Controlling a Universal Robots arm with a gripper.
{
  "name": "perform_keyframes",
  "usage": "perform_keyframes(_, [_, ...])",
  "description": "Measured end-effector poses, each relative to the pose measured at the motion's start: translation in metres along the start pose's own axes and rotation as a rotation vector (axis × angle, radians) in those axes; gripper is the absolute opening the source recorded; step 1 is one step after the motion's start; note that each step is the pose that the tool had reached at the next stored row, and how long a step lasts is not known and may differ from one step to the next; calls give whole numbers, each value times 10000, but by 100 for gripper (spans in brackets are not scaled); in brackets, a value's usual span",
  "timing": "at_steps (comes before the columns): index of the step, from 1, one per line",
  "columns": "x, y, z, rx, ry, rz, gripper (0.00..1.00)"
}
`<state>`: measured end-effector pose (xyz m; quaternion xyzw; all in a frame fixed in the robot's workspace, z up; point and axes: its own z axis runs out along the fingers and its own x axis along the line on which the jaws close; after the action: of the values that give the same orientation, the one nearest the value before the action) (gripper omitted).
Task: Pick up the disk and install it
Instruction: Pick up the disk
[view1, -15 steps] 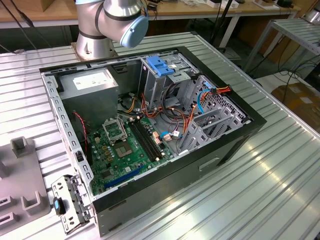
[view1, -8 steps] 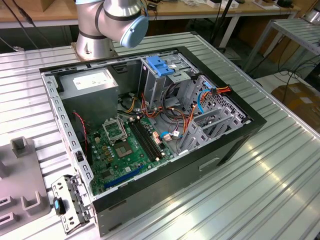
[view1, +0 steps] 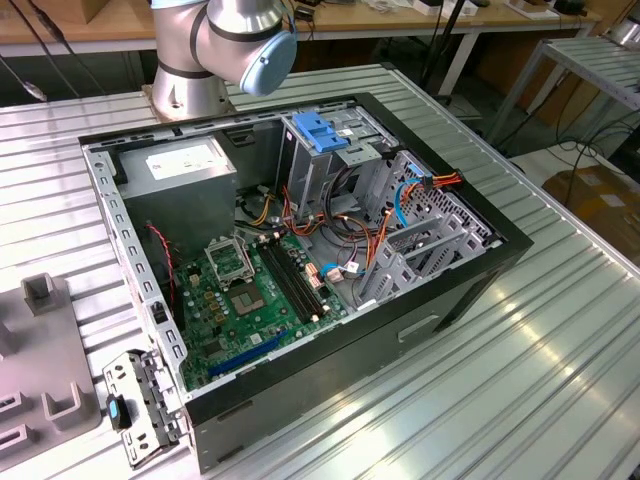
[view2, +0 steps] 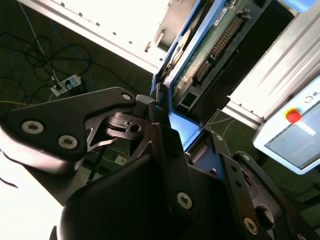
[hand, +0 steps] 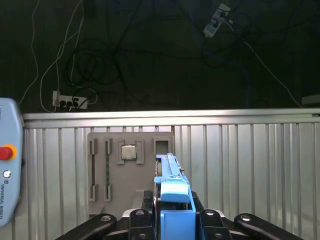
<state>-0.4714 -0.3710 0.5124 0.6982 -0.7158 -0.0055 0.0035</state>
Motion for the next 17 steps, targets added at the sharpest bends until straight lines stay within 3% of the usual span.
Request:
perform_keyframes(6, [1,-14,0,0,-20,-2,37])
perform_keyframes(9, [-2,-102,-1,0,-29,-1,37])
perform_keyframes(11, [-4,-192,2,0,-35,0,37])
perform_keyframes(17, [-6,-274,39,0,-35,-1,37])
